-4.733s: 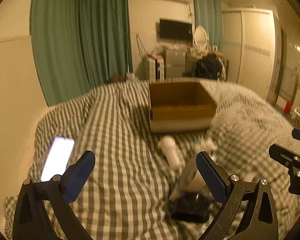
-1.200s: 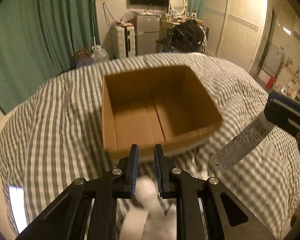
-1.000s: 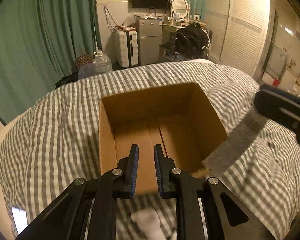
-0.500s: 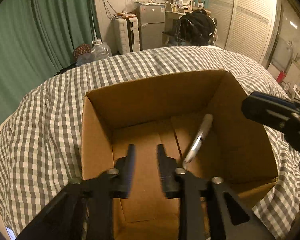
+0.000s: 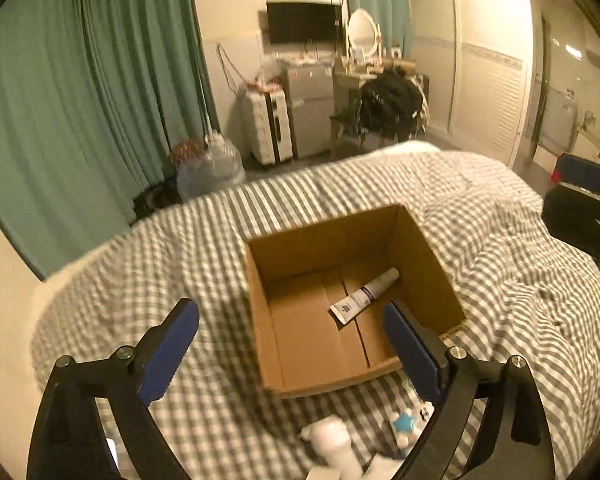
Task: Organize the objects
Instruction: 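Reach the right tool to the white glove and grasp it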
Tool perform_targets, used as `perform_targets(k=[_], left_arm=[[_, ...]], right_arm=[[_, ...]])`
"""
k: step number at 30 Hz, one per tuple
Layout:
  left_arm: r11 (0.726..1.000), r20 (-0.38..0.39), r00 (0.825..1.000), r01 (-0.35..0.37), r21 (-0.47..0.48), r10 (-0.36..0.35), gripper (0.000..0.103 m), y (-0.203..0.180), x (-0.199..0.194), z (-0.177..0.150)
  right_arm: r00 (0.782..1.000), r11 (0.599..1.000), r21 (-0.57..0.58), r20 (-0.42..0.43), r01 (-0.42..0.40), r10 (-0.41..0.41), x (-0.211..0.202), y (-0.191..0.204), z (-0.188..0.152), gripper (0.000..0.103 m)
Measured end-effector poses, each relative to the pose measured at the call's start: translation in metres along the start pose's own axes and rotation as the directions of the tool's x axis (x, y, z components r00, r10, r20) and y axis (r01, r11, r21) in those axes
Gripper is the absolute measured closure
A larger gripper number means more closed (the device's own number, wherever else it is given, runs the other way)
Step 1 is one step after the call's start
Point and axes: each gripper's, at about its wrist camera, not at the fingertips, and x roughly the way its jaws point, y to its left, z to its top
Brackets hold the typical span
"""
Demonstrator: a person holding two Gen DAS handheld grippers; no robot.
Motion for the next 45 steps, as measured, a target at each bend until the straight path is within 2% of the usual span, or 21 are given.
perform_targets(k=[4,8,13,17,21,25,27,31,34,40,43,45], left_arm=[[1.000,0.050,0.998,-0.023,-0.001,0.023,0.003,0.011,-0.053,-0.002],[1.000,0.064,0.998,-0.025,-0.012,0.026,0.003,0.022,-0.092,-0.008],[1.000,0.072,0.997,-0.021,-0.011,0.022,0.002,0.031,-0.118,-0.039],[0.999,0.043,0.998,-0.047,-0.015,0.048,0.001,0.037,-0.114,-0.076],[0.996,-0.004,0.997,-0.083,-0.029,0.083,0.001,0.038,-0.090,-0.114],[0.996,-0.042,0.998,-0.044,-0.081,0.041,0.001,0.032,-0.062,-0.143],[0.994,-0.076,0.996,-0.050,-0.093,0.043,0.001,0.027,-0.043,-0.158],[0.990,-0.138,0.985,-0.112,-0.091,0.098,0.001,0.028,-0.015,-0.184],[0.984,-0.172,0.978,-0.138,-0.109,0.118,0.001,0.035,-0.006,-0.200],[0.988,-0.190,0.976,-0.124,-0.091,0.105,0.001,0.036,0.004,-0.209],[0.991,-0.196,0.975,-0.115,-0.070,0.099,0.001,0.030,0.008,-0.209],[0.992,-0.201,0.975,-0.107,-0.060,0.093,0.001,0.026,0.010,-0.209]], right_arm=[[0.998,0.999,-0.040,0.058,0.011,-0.009,-0.052,0.024,0.013,0.015],[0.995,0.997,-0.073,0.095,-0.002,0.009,-0.099,0.051,0.008,0.012],[0.995,0.992,-0.125,0.098,-0.016,0.029,-0.132,0.074,-0.004,0.012],[0.996,0.987,-0.155,0.066,-0.044,0.054,-0.138,0.089,-0.033,0.012],[0.998,0.983,-0.173,0.010,-0.066,0.069,-0.117,0.092,-0.070,0.012],[0.991,0.976,-0.185,-0.091,-0.117,0.102,-0.070,0.097,-0.109,0.012],[0.981,0.974,-0.182,-0.158,-0.137,0.109,-0.041,0.096,-0.131,0.012],[0.944,0.966,-0.165,-0.298,-0.200,0.145,0.011,0.100,-0.171,0.012],[0.921,0.954,-0.180,-0.352,-0.239,0.165,0.031,0.107,-0.192,0.012],[0.862,0.920,-0.173,-0.443,-0.351,0.246,0.059,0.130,-0.224,0.012],[0.859,0.923,-0.204,-0.471,-0.327,0.201,0.073,0.135,-0.235,0.025],[0.854,0.923,-0.182,-0.470,-0.340,0.222,0.073,0.131,-0.236,0.034]])
